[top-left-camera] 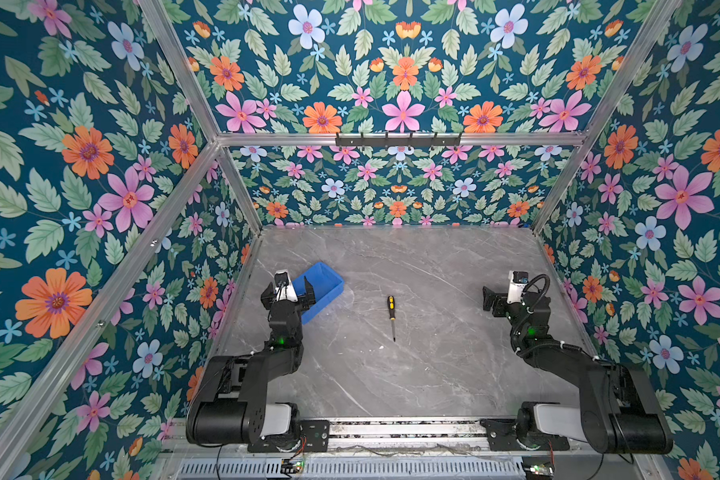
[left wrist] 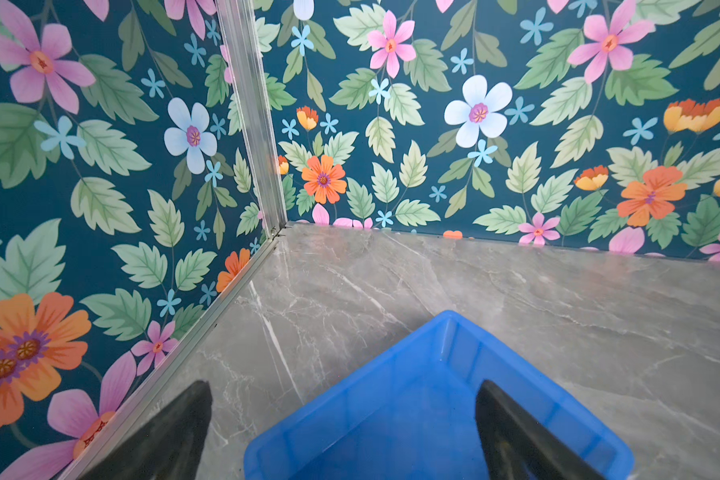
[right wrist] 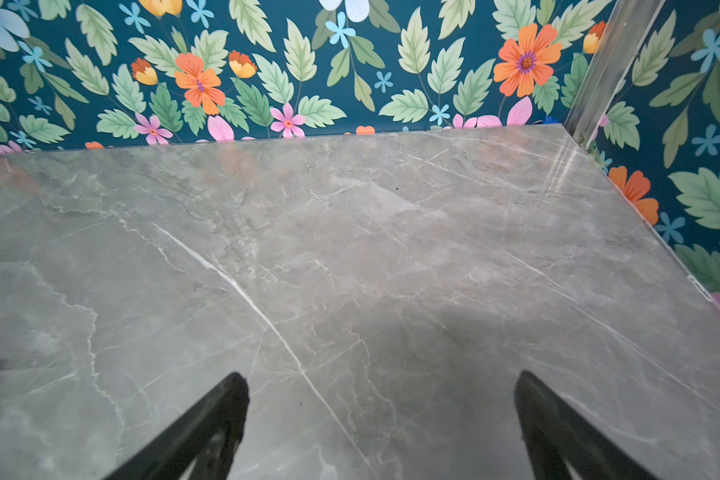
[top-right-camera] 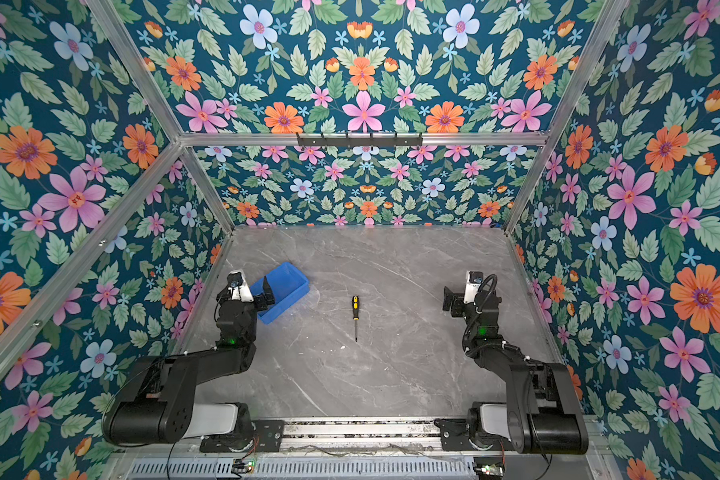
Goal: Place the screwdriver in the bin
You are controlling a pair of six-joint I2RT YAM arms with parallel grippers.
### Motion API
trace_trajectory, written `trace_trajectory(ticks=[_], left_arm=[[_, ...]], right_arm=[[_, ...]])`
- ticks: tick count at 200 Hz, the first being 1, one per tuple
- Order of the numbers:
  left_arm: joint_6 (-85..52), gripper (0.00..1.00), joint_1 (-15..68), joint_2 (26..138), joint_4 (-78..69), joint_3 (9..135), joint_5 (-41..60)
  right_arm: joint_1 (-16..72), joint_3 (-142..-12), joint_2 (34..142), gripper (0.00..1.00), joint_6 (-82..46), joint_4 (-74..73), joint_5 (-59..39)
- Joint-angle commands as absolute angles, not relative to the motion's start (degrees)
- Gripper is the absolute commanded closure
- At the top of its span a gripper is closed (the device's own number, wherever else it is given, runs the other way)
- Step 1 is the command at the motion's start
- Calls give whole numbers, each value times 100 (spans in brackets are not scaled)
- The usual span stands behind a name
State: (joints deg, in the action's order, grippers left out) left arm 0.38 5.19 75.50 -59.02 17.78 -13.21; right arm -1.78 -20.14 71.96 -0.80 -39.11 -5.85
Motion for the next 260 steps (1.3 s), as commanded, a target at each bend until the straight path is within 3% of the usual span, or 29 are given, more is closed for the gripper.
trace_trajectory(ticks=[1,33,106,179,216,260], left_arm=[[72,0,644,7178,-4840,1971,-1347],[65,0,1018,6710,-3827,2305,-1552],[-572,0,2993,6391,-1795,3276,-2898],[-1793,0,4422,7419,-910,4235,-3385],[-2550,2,4789,8263,-649,4768,-3208],[-3409,0,5027,9406,48,5721,-2986]], right_arm=[[-176,-2091,6819,1,123,-3261,-828],[-174,-2147,6169,1,424,-2581,-1069],[234,-2211,4792,1,872,-943,-1370],[1131,-2299,3798,1,1293,304,-1844],[1378,-2540,3650,1,1619,849,-2526],[2340,-2883,3687,1,1921,1510,-2246]])
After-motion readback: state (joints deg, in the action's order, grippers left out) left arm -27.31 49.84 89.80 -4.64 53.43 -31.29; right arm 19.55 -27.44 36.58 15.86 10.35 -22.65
